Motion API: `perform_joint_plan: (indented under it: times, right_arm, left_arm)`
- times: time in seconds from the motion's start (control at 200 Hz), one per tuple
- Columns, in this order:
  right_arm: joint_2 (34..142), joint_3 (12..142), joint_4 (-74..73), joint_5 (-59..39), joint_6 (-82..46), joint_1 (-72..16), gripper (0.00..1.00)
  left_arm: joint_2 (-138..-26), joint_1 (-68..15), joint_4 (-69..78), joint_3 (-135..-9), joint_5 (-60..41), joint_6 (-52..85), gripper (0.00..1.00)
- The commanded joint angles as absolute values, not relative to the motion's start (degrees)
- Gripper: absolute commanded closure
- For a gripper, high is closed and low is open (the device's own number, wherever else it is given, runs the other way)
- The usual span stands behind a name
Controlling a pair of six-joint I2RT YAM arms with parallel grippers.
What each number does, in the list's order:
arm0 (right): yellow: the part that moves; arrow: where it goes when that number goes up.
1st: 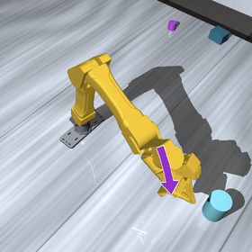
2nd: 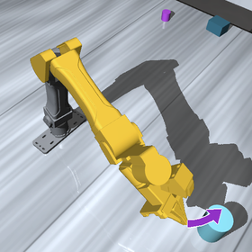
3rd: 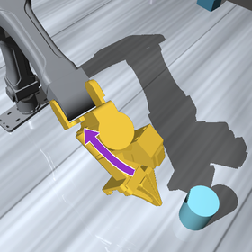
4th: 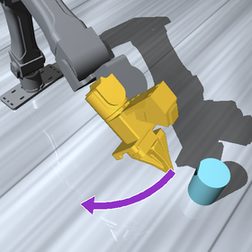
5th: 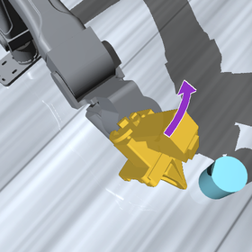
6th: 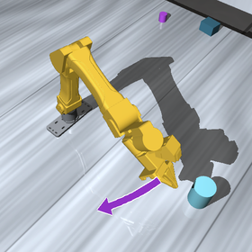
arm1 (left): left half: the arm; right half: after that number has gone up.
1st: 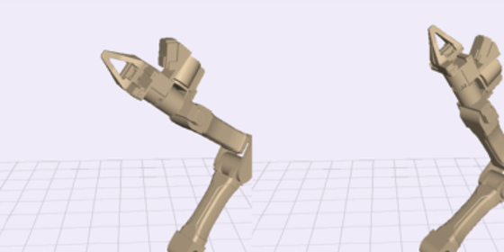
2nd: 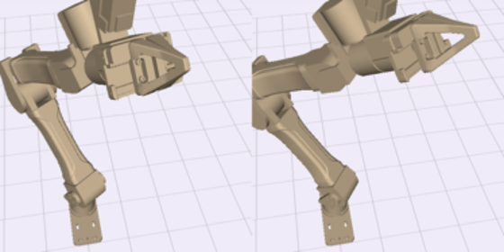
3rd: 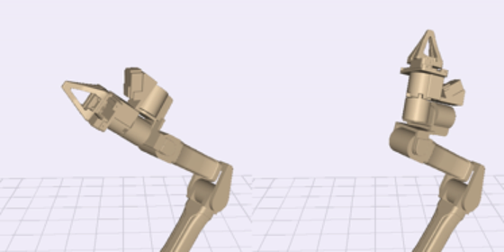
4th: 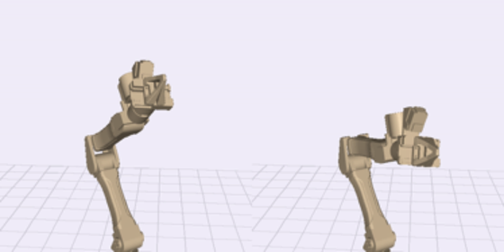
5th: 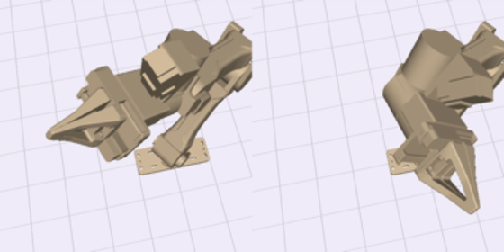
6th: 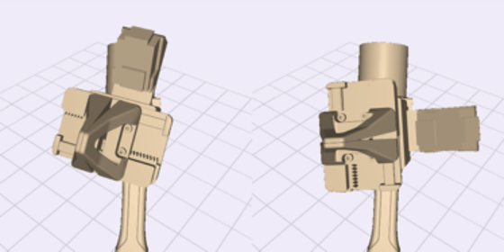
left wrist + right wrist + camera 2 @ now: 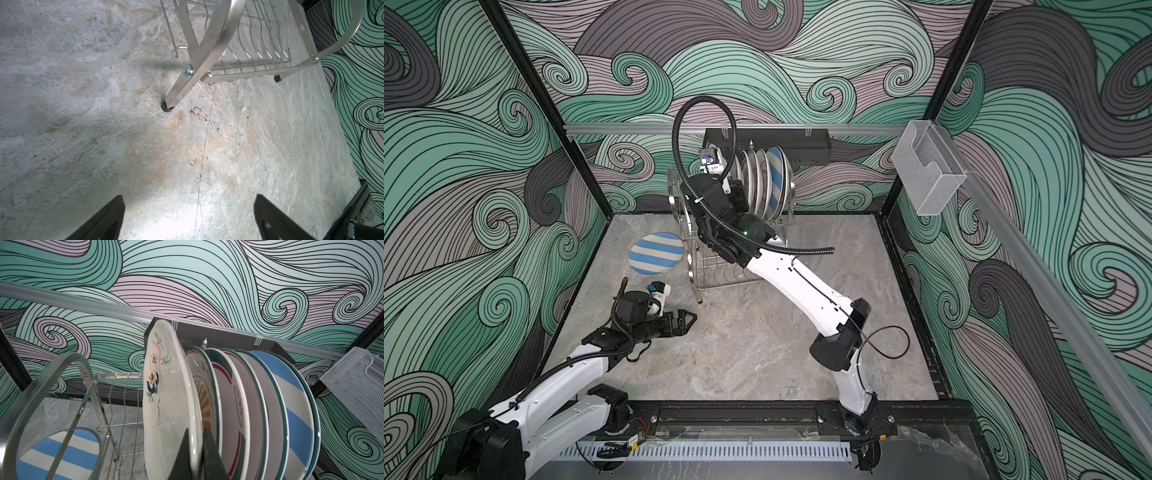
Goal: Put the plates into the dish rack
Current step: 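Lower the floral plate into the rack slot nearest the robot with the right gripper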
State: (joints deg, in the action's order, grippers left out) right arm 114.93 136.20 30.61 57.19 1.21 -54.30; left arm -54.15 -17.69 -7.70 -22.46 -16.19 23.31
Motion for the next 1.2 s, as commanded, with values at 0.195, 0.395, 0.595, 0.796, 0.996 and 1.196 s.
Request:
perform_joint_plan:
  times: [0.195, 0.395, 0.595, 0.796, 0.996, 1.196]
  right_arm:
    - [115.9, 141.2, 18.6, 63.6, 8.0, -54.0, 1.0]
    - [117.9, 143.1, 19.4, 64.1, 8.0, -54.0, 1.0]
    - [118.9, 143.2, 20.3, 64.2, 7.1, -53.7, 1.0]
    - [119.0, 142.6, 22.7, 64.1, 5.9, -53.3, 1.0]
    - [118.3, 140.2, 24.5, 62.7, 2.4, -53.1, 1.0]
    - [118.7, 140.3, 26.3, 61.8, 1.0, -53.2, 1.0]
  left_arm:
    - [-53.9, -17.4, -7.3, -22.5, -16.4, 22.6, 0.01]
    - [-54.2, -17.4, -7.3, -22.6, -16.5, 22.6, 0.01]
    - [-54.1, -17.4, -7.5, -22.5, -16.5, 22.6, 0.01]
    - [-54.2, -17.3, -7.5, -22.6, -16.4, 22.6, 0.01]
    - [-54.4, -17.4, -7.4, -22.6, -16.4, 22.6, 0.02]
    - [-54.3, -17.3, -7.4, -22.6, -16.3, 22.6, 0.01]
